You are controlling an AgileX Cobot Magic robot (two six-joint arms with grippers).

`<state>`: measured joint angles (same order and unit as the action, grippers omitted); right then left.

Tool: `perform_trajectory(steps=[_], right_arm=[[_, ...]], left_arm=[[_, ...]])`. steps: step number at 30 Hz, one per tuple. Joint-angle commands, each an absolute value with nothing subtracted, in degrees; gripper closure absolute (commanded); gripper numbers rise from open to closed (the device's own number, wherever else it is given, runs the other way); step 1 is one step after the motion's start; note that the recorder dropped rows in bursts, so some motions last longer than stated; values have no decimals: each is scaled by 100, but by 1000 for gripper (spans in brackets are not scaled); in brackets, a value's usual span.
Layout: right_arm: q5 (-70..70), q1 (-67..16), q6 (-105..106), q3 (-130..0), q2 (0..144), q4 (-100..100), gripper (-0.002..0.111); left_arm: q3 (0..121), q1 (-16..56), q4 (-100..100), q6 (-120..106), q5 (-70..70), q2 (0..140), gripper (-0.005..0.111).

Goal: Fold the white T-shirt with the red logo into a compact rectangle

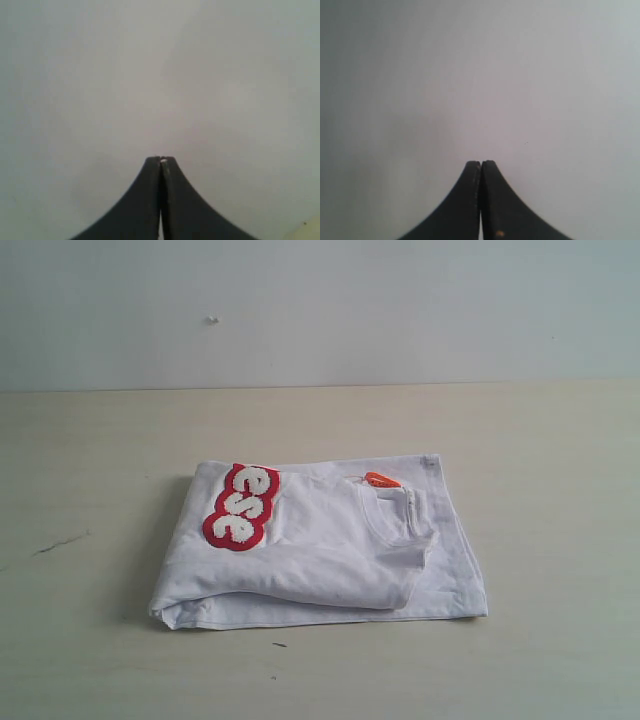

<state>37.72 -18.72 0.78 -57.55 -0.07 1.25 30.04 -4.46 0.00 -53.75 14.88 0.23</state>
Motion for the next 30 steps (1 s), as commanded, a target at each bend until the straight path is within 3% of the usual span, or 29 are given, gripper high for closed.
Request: perform_trajectory(steps=[1, 30], right_arm=[[3773, -1847, 78, -5772, 0, 150, 108], [3773, -1847, 78, -5772, 0, 150, 108]], left_arm=[[2706, -471, 0, -5371, 1471, 0, 107], [309, -447, 0, -5371, 1471, 0, 107]])
